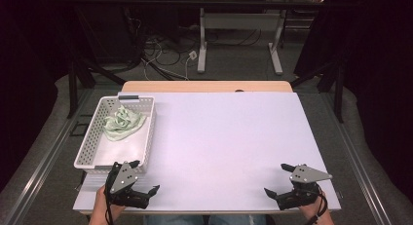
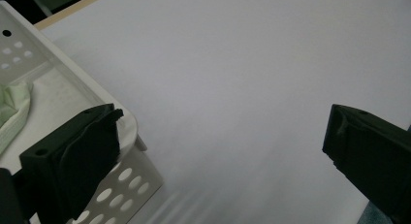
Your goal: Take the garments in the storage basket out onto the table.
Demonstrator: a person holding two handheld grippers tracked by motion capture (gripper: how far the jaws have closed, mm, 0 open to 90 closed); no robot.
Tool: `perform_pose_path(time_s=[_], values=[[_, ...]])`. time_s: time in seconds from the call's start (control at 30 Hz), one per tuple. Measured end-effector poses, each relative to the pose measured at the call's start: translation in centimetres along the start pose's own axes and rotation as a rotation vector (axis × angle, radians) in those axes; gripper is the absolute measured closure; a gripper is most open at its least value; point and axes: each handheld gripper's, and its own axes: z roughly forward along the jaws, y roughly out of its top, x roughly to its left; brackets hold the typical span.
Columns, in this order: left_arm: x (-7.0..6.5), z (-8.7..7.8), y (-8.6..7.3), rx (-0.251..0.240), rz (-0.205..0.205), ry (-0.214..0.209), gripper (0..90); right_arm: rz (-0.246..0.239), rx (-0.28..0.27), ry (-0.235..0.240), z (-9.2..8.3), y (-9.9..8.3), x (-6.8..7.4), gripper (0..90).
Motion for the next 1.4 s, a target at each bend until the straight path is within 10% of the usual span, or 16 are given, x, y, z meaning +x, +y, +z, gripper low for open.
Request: perform_pose_path(time_s=[0.53, 1.4], values=[[-0.1, 0.1, 0.7, 0.01, 0.048, -0.031, 0.2, -0.006, 0.013, 0.013, 0.1, 0.0, 0.2, 0.0], [3.1, 1.1, 2.8, 0.02, -0.01, -0.031, 0.3, -0.004, 0.015, 0.008, 0.5, -0.2, -0.1, 0.0]])
